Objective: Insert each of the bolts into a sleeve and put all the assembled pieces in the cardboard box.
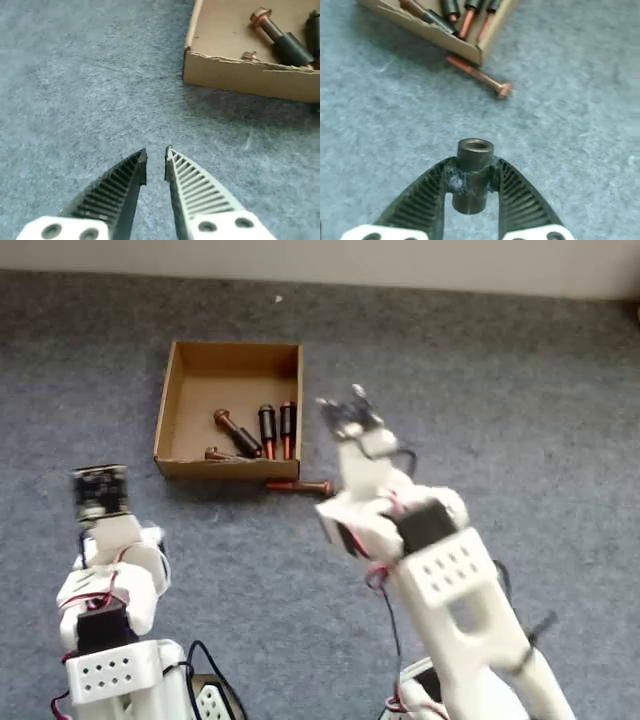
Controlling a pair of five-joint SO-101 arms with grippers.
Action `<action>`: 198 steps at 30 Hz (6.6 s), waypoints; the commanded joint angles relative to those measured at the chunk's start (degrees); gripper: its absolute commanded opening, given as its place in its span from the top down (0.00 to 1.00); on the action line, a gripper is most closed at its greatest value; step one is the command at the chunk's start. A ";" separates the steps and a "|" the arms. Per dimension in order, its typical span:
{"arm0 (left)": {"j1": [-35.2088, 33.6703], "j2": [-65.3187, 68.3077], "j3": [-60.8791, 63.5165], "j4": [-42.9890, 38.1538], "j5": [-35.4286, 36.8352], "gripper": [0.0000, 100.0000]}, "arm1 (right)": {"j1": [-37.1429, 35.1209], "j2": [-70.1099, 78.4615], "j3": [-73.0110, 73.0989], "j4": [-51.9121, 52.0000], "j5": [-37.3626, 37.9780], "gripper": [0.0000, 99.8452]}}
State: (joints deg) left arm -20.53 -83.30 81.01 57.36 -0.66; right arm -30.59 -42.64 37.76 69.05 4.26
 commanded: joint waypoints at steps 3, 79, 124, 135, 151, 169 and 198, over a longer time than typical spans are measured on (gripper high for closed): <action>13.23 0.13 -4.70 -1.05 -8.88 0.92 | 9.36 -14.02 8.13 -4.97 0.97 1.00; 41.36 119.16 -96.40 20.31 -43.69 0.89 | 30.11 -20.35 34.24 -34.59 -9.41 1.00; 41.54 63.52 -65.80 13.36 -14.07 1.00 | 29.85 -20.88 35.56 -34.42 -9.41 1.00; 41.19 41.36 -47.25 -0.09 0.35 1.00 | 18.24 -44.44 42.07 -28.62 -4.31 1.00; 41.63 12.70 -34.42 -7.21 13.19 1.00 | -2.33 -62.20 51.21 -28.62 -1.67 1.00; 41.71 4.09 -27.47 -10.81 21.54 1.00 | -15.96 -62.20 51.12 -35.21 5.54 1.00; 49.36 -2.51 -19.65 -10.81 20.92 1.00 | -12.88 -62.20 47.16 -37.76 5.54 1.00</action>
State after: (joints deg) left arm 27.65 -85.32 62.20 48.13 20.00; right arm -45.80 -104.00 89.89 33.10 9.10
